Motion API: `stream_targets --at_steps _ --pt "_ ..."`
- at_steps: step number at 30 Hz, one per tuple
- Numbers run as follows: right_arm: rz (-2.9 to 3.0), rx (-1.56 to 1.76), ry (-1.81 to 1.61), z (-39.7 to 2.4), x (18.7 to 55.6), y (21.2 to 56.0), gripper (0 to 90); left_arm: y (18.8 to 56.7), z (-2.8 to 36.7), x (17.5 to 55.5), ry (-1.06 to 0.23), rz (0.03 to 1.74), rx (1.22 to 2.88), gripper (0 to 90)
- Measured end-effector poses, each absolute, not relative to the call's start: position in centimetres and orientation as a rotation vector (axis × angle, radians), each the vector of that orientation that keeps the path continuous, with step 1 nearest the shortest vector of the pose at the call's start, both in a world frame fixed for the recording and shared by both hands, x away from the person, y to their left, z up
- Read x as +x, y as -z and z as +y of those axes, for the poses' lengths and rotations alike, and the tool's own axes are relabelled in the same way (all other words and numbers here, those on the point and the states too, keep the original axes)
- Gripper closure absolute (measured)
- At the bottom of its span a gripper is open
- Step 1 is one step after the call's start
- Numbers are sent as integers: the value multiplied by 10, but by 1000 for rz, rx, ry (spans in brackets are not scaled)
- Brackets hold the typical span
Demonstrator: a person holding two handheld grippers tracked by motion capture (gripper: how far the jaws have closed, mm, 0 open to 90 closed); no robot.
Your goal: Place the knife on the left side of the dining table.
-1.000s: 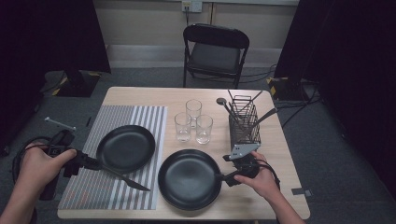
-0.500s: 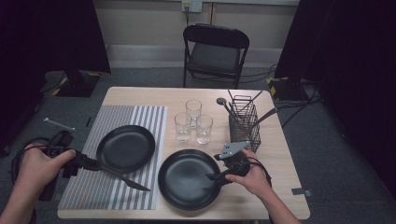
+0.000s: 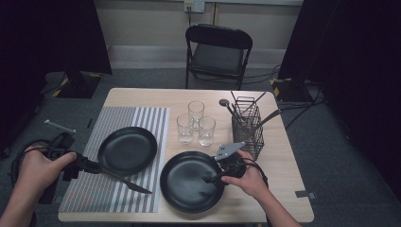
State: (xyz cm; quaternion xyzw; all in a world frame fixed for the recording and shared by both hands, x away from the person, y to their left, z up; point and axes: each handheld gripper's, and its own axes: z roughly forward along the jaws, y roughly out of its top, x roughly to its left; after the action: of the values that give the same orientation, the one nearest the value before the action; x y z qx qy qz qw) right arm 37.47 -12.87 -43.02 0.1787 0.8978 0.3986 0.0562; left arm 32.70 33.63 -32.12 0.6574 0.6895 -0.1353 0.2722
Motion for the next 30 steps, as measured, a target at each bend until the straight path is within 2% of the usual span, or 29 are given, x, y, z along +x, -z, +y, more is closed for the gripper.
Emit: stream_targets --at_steps 13,30 --pt "2745 519 -1215 -115 377 432 206 321 339 327 367 1841 1814 815" --pt "2768 483 -1239 -94 377 429 207 322 337 327 373 1858 1768 814"
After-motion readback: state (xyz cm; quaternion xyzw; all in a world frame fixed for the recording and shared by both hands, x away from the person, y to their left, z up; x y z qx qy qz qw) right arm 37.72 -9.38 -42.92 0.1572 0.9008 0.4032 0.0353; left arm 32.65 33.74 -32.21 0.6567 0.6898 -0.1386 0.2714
